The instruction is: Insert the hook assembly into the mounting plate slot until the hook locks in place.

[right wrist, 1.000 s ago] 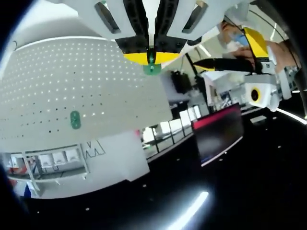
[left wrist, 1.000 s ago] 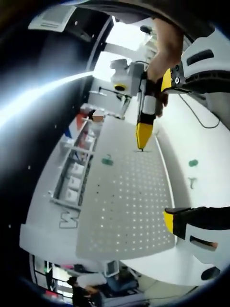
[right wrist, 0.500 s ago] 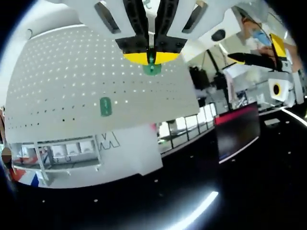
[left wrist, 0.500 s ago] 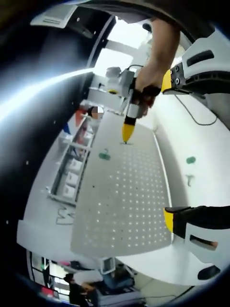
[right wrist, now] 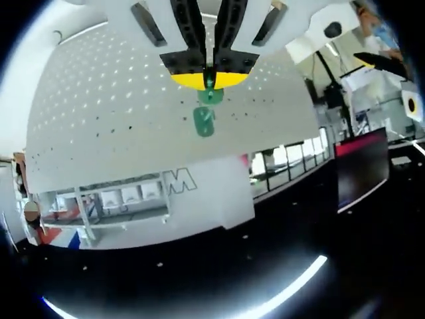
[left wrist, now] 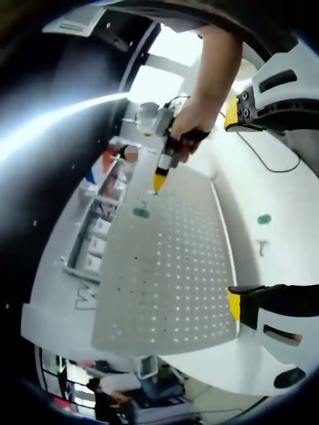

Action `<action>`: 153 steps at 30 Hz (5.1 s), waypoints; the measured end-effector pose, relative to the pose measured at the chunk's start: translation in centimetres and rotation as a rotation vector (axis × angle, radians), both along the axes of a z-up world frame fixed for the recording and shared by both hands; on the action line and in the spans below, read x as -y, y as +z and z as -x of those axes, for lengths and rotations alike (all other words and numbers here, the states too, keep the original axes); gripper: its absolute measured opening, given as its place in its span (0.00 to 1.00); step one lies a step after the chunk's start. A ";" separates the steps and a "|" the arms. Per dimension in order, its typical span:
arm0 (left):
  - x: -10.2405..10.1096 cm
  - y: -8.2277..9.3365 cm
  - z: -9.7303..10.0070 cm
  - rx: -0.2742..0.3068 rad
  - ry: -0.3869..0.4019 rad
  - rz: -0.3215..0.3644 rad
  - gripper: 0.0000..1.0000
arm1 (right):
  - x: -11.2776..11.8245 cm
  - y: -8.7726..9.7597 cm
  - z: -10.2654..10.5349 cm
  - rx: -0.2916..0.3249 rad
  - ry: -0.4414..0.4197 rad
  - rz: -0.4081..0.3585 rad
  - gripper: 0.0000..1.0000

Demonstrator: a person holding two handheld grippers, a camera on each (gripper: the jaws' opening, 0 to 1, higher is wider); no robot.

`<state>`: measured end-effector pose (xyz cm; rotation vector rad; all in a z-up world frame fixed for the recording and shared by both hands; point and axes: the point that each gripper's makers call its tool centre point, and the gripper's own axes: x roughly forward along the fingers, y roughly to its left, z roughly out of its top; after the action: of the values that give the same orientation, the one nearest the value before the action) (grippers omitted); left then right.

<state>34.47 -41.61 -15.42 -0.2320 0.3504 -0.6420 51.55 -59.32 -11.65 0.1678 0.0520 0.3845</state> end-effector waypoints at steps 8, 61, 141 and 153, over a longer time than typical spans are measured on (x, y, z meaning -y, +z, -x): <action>-0.5 -0.9 -0.1 -0.031 0.007 -0.007 0.97 | 0.5 1.0 -2.1 0.048 -0.056 0.051 0.00; -2.1 -2.0 -0.5 -0.052 0.051 -0.025 0.94 | 2.9 1.7 -5.9 0.178 -0.217 0.107 0.00; -2.3 -3.5 3.0 -0.085 0.060 -0.057 0.95 | -2.7 -16.8 15.7 -0.305 0.176 0.267 0.36; -2.2 -5.3 3.8 -0.127 0.056 -0.079 0.95 | -2.9 -19.1 18.9 -0.369 0.226 0.284 0.37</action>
<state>30.64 -39.45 -20.67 -0.2072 0.4886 -0.5586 32.65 -56.43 -30.78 -0.0512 0.4897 0.5625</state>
